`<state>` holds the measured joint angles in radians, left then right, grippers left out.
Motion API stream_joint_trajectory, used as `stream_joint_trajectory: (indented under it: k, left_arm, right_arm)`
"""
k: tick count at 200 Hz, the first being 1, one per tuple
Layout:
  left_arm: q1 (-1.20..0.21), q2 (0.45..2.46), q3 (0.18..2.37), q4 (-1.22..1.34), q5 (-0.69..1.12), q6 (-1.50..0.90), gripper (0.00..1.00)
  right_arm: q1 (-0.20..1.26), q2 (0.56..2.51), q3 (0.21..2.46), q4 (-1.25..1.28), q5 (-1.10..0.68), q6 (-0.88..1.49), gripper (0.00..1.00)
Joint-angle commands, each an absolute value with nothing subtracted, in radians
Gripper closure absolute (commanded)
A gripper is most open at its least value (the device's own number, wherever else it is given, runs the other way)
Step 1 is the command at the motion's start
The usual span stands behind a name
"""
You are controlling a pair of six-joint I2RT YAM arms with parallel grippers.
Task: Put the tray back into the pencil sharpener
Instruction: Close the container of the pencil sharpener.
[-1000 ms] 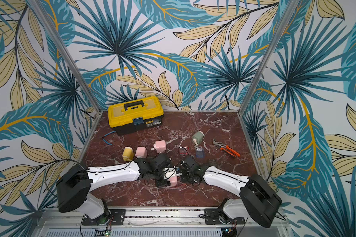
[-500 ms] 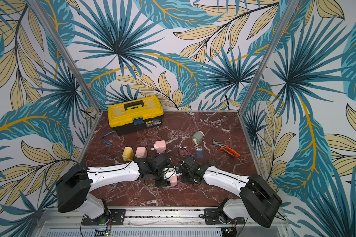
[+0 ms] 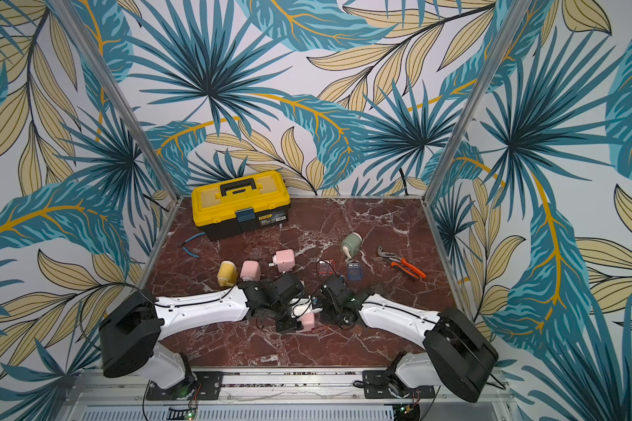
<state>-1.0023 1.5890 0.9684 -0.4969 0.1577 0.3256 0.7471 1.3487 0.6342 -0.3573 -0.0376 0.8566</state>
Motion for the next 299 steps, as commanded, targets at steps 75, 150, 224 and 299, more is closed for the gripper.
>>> stream_joint_trajectory:
  k: [75,150,224,299]
  left_arm:
    - [-1.011,1.595,0.946,-0.491,0.170,0.334,0.49]
    - [-1.012,1.601,0.950,-0.490,0.169,0.342,0.49]
    - [-1.012,1.594,0.938,-0.489,0.160,0.339,0.52]
    - [-1.012,1.589,0.931,-0.489,0.159,0.333,0.53]
  right_arm:
    - [0.749,1.358,0.632,-0.334,-0.062,0.879,0.85]
    - [0.749,1.336,0.603,-0.173,-0.164,0.861,0.78]
    - [0.733,1.115,0.530,-0.330,0.000,0.940,0.67]
    - [0.733,1.154,0.522,-0.371,0.042,0.980,0.76]
